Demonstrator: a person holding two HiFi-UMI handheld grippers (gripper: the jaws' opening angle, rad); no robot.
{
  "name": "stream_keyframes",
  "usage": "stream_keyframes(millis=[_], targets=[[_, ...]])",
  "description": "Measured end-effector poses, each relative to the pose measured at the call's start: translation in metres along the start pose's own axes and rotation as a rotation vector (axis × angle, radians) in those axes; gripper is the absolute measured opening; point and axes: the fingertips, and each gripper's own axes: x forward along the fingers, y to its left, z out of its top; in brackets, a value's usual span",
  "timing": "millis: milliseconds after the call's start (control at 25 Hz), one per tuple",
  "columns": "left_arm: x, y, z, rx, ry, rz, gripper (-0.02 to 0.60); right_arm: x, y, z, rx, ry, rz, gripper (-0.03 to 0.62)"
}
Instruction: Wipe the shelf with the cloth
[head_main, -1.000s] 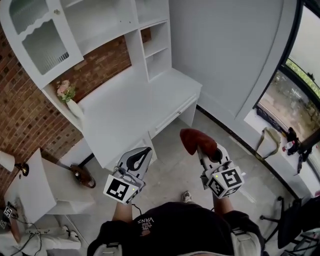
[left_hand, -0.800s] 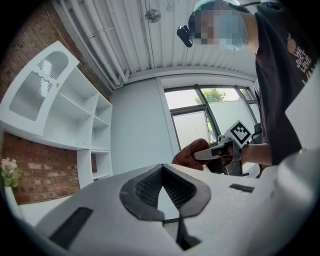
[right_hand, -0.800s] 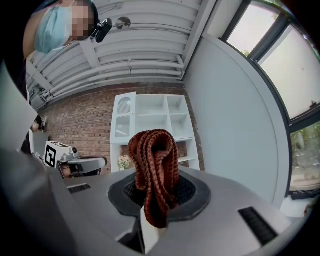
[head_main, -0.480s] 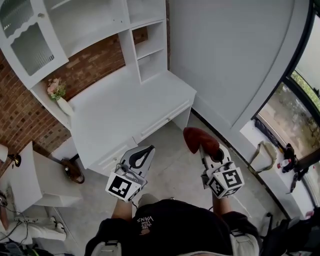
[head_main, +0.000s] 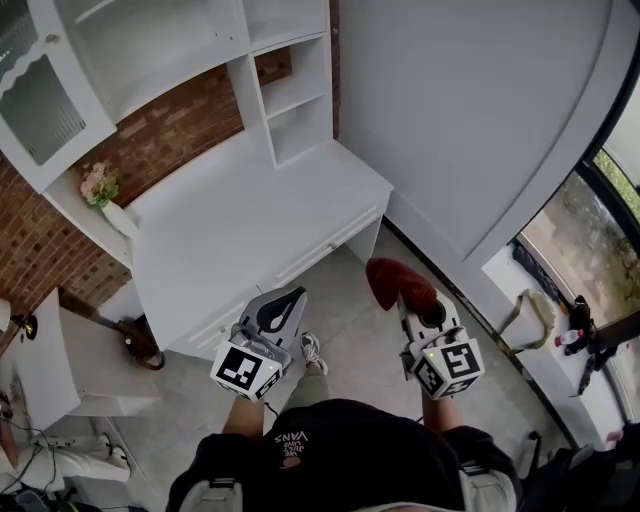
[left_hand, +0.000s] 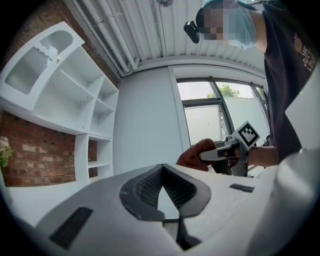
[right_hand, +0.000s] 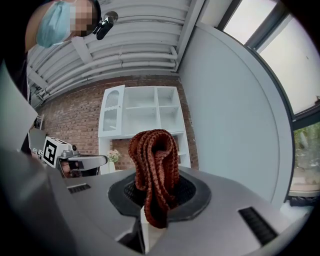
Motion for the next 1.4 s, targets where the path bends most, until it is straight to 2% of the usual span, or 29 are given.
stream_keyframes(millis=[280,600,880,1160,1400], targets=[[0.057,0.054,-0.01,0.025,0.011,-0.062,0.005,0.069,-0.027,0.007,-0.037,0.004,-0.03,0.065],[0.117,0.154,-0.007,0.029,-0.002,-0.067,0.005,0.178,-0.049,0.038,-0.074,-0.029,-0.037,0.066],[0.153,0.234,-0.009,0.02,-0.02,-0.046,0.005,0.266,-0.059,0.048,-0.097,-0.046,-0.027,0.066],[0.183,0.283,-0.015,0.024,-0.003,-0.015,0.005,0.333,-0.071,0.053,-0.118,-0.049,0.013,0.066],[0.199,0.319,-0.017,-0.001,0.006,0.086,0.005,0.397,-0.084,0.073,-0.167,-0.068,0.113,0.065]])
